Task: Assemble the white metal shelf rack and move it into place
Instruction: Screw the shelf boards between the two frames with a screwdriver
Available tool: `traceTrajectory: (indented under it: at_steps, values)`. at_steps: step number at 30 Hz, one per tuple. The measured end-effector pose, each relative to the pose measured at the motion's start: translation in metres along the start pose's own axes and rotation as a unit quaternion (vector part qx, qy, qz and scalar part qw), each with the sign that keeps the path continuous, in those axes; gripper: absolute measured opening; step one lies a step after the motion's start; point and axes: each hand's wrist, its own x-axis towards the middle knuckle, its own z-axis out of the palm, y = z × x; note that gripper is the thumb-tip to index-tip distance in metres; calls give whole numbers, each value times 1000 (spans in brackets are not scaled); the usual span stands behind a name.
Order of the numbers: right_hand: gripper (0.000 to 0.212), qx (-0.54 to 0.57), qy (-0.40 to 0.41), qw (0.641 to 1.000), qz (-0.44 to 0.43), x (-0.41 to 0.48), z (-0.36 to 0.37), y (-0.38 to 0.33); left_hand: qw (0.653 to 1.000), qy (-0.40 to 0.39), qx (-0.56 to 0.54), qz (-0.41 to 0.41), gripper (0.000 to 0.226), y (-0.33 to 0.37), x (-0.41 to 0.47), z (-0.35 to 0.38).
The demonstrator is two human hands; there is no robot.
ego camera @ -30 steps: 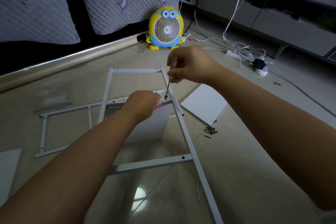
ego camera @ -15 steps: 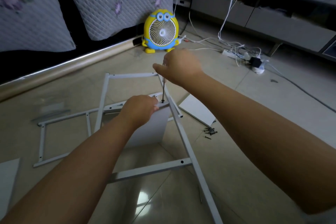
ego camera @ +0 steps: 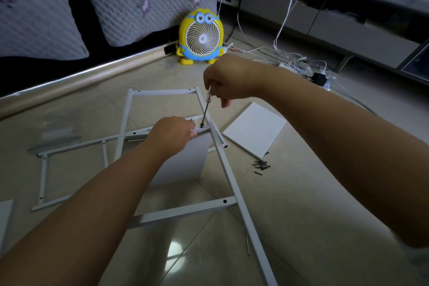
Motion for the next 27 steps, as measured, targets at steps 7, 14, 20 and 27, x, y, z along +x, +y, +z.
traceTrajectory:
  at_steps: [7, 14, 20, 27]
  values:
    - [36, -73, 63, 994, 45, 2, 4, -8, 999, -35, -8, -18, 23, 3, 0, -5]
    - [37, -60, 89, 985, 137, 9, 10, -21, 1000, -17, -18, -9, 25, 3, -4, -1]
    - [24, 57, -73, 995, 35, -6, -4, -11, 999, -5, -40, -13, 23, -1, -3, 2]
    - [34, -84, 16, 995, 46, -5, 1, -16, 999, 8, -37, -15, 24, -1, -3, 3]
